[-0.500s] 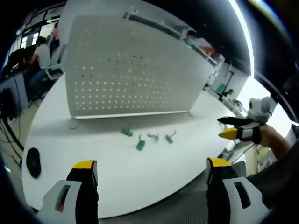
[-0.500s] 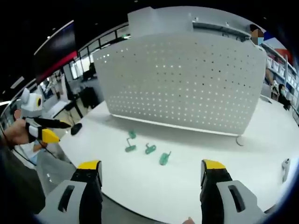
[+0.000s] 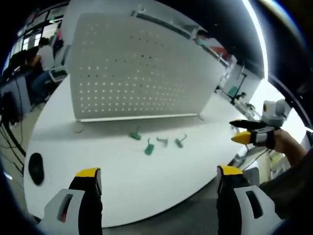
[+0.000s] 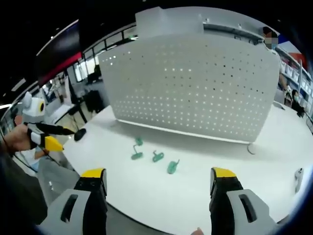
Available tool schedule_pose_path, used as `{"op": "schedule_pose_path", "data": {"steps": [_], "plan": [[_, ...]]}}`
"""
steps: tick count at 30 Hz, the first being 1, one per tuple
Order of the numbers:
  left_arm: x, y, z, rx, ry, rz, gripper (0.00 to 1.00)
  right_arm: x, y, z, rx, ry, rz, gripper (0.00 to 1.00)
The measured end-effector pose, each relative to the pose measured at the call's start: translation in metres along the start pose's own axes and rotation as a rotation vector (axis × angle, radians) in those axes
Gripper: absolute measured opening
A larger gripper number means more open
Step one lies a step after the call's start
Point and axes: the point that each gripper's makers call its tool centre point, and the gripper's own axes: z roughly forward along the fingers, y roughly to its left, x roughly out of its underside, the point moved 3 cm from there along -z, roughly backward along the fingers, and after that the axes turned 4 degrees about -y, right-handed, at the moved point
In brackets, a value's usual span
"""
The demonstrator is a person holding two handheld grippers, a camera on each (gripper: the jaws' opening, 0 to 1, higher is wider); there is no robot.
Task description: Insert the hook assembly into the mounting plate slot until the hook locks in place.
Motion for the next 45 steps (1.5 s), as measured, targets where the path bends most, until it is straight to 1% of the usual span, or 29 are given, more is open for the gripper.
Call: {"op": "schedule_pose_path", "data": {"steps": [2, 6, 10, 11, 13, 15, 21, 29, 35, 38, 41, 45], "plan": [[0.0, 0.0, 0.0, 0.001, 0.002, 0.0, 1.0, -0.001, -0.001, -0.001, 0.003, -0.012, 0.015, 0.88], [0.0, -0.002, 0.0, 0.005, 0.001, 0.0, 1.0, 0.0, -0.005, -0.001, 0.008, -0.016, 0.029, 0.88], [0.0, -0.003, 0.0, 0.007, 0.006, 0.003, 1.0, -0.001, -0.006, -0.001, 0.009, -0.029, 0.074, 0.88], [0.0, -0.004, 0.0, 0.008, 0.005, 0.003, 1.0, -0.003, -0.007, -0.002, 0.016, -0.042, 0.098, 0.88], [-0.001, -0.005, 0.0, 0.01, 0.002, 0.004, 1.0, -0.001, -0.006, -0.002, 0.019, -0.032, 0.135, 0.89], [-0.002, -0.005, 0.0, 0.006, -0.003, 0.005, 1.0, -0.001, -0.006, -0.002, 0.017, -0.029, 0.147, 0.89], [-0.001, -0.007, -0.001, 0.006, 0.001, 0.007, 0.99, 0.0, -0.005, -0.002, 0.017, -0.031, 0.15, 0.88], [-0.002, -0.007, -0.001, 0.006, -0.001, 0.007, 0.99, 0.001, -0.001, 0.0, -0.002, -0.014, 0.133, 0.87], [-0.002, -0.007, -0.002, 0.003, 0.003, 0.006, 0.99, 0.001, 0.0, 0.002, -0.013, -0.017, 0.145, 0.85], [-0.001, -0.006, -0.002, 0.003, 0.003, 0.001, 0.99, 0.005, 0.002, 0.006, -0.024, -0.012, 0.135, 0.83], [0.0, -0.006, -0.002, 0.002, 0.006, -0.001, 0.99, 0.013, 0.004, 0.01, -0.035, 0.016, 0.139, 0.81], [0.001, -0.006, -0.001, 0.002, 0.009, -0.001, 1.0, 0.017, 0.006, 0.015, -0.053, 0.012, 0.153, 0.78]]}}
